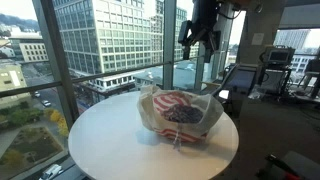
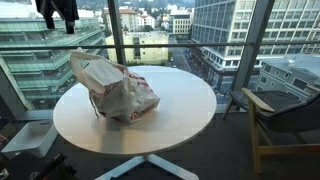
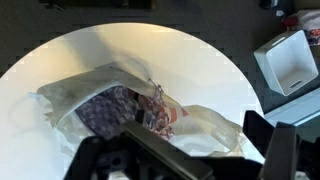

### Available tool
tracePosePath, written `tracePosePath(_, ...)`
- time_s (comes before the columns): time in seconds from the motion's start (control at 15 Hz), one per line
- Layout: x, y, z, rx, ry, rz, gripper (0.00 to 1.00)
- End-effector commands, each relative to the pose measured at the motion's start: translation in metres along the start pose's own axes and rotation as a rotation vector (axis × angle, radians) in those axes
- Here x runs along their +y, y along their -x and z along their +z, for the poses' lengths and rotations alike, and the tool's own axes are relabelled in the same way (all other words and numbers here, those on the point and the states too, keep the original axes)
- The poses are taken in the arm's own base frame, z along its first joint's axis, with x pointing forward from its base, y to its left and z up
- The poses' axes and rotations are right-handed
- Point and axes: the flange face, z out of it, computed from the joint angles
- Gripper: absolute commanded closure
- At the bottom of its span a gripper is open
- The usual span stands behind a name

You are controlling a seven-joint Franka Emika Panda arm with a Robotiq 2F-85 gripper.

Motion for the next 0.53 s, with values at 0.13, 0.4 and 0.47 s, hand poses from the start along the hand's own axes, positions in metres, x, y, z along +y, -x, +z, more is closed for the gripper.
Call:
tracePosePath(0.13,-0.001,-0.001,-0.004,0.004,-0.001,-0.003,0.0)
tracePosePath(0.4,0.009,-0.04,0.029,-0.047,-0.082,0.046,0.0)
tracePosePath(0.47,0.013,-0.052,0.039,-0.062,-0.105,0.071,0.0)
